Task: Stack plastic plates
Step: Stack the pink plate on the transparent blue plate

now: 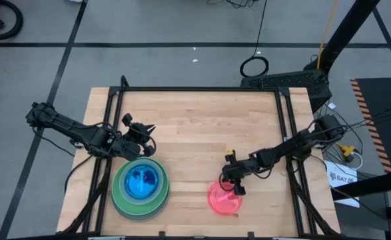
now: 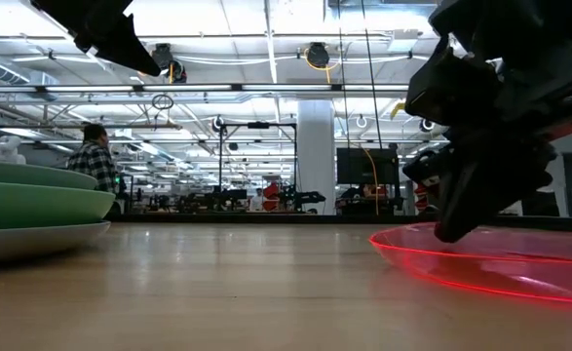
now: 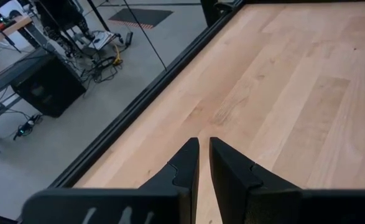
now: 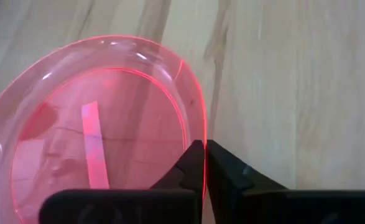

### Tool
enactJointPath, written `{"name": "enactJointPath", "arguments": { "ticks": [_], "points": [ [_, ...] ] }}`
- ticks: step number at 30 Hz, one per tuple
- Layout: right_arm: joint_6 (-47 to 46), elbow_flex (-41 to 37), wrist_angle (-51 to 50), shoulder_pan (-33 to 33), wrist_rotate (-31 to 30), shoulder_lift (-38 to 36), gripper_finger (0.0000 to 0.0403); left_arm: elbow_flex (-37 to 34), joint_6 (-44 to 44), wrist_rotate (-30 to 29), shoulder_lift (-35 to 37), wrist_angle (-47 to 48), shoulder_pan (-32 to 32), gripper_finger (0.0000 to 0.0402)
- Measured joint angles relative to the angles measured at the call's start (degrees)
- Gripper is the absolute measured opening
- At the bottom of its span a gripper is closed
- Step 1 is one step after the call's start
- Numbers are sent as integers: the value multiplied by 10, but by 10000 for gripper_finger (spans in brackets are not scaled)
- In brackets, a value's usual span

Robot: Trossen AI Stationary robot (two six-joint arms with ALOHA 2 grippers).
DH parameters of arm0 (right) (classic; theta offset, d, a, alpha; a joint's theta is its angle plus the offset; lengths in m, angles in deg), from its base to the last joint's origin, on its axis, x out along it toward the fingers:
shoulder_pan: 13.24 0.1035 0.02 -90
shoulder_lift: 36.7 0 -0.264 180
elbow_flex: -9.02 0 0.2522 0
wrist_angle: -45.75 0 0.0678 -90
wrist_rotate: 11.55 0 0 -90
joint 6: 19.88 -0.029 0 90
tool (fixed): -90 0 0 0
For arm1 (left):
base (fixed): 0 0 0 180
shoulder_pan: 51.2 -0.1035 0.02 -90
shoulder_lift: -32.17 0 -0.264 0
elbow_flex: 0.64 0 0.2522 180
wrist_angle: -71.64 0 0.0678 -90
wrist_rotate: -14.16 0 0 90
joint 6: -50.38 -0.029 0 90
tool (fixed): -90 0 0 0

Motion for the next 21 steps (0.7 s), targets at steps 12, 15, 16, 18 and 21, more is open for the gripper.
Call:
{"name": "enactJointPath", "arguments": {
  "ticks": [12, 15, 16, 18, 21],
  "points": [
    [48, 0, -13, -47, -1, -66, 4, 0, 0, 0, 0, -3, 0, 47],
    [54, 0, -11, -63, -1, -87, 2, 0, 0, 0, 0, -3, 0, 47],
    [55, 0, -6, -68, -1, -94, 2, 0, 0, 0, 0, -3, 0, 47],
    [57, 0, 5, -78, -2, -105, 2, 0, 0, 0, 0, -4, 0, 47],
    [47, 0, 32, -94, -2, -109, 2, 0, 0, 0, 0, -4, 0, 47]
  ]
}}
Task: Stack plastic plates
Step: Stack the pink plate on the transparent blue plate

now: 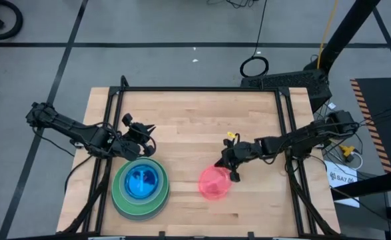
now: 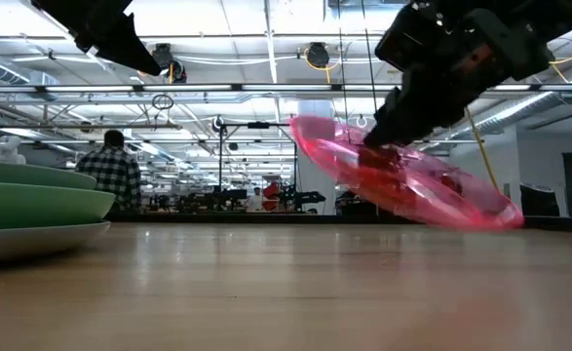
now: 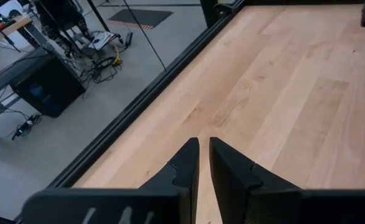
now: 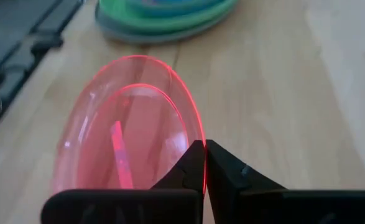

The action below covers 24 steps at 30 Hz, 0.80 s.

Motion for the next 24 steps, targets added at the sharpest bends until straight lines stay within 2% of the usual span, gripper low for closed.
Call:
{"name": "enactJointPath", "arguments": {
  "ticks": [14, 18, 24],
  "points": [
    [-59, 4, 147, -32, 17, 5, 1, 0, -4, -6, 0, 0, 0, 47],
    [-47, 33, 149, -36, 17, 17, 0, 0, -5, -19, 0, 0, 0, 47],
    [-32, 102, 147, -41, 32, 80, 0, 0, -18, -22, 0, -3, 0, 47]
  ]
}}
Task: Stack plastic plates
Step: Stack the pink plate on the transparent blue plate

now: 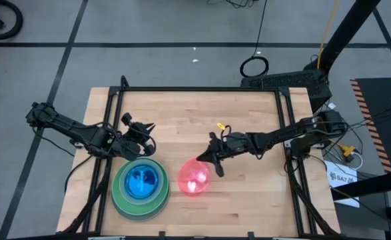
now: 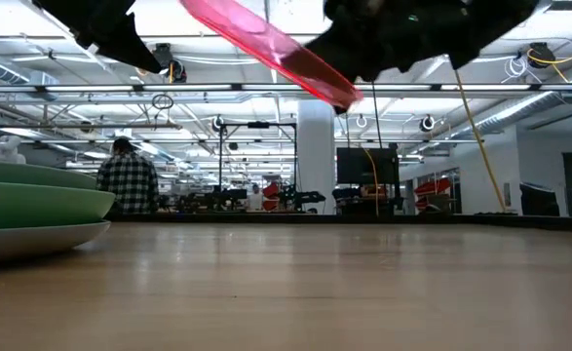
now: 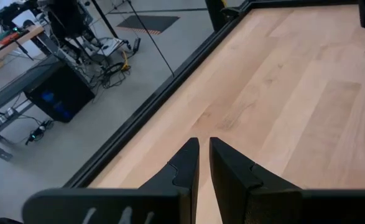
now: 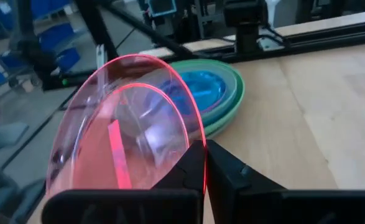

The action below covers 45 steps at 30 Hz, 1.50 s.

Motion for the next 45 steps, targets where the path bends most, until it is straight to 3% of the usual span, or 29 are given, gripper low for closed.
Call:
{"name": "enactJointPath", "arguments": {
  "ticks": [21, 28, 45],
  "points": [
    [-80, 331, -126, -33, 46, 249, 0, 5, -15, -8, 8, 8, 0, 47],
    [-92, 381, -124, -40, 43, 291, 0, 42, 20, -15, 9, 48, 1, 47],
    [-98, 479, -116, -49, 9, 385, 0, 42, 27, -26, 10, 57, 1, 47]
  ]
}}
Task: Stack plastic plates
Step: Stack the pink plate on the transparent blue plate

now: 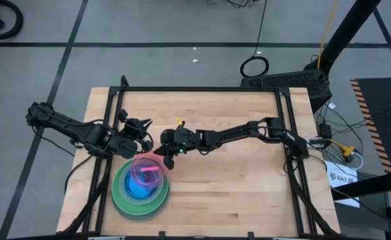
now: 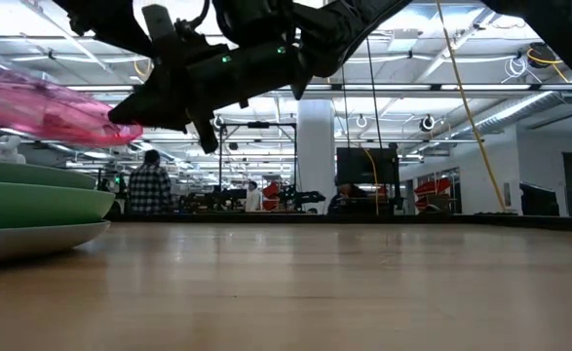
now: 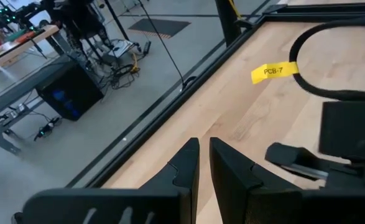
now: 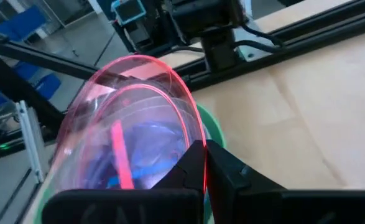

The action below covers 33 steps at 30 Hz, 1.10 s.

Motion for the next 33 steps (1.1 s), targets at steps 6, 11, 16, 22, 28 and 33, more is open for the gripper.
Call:
{"name": "enactJointPath", "arguments": {
  "ticks": [6, 11, 16, 22, 28, 33],
  "points": [
    [22, 0, 0, 0, -29, 1, 0, 0, 0, 0, 0, 4, 0, 47],
    [22, 0, -2, 0, -29, 1, 7, 0, 1, 0, 0, 4, 0, 47],
    [22, 0, -1, 0, -29, 1, 6, 0, 1, 0, 0, 4, 0, 47],
    [24, 0, -1, 0, -29, 1, 5, 0, 1, 0, 0, 4, 0, 47],
    [26, -1, -1, 0, -28, 1, 7, 0, 0, 0, 0, 4, 0, 47],
    [30, -1, -1, 0, -27, 1, 8, 0, 0, 0, 0, 4, 0, 47]
  ]
}}
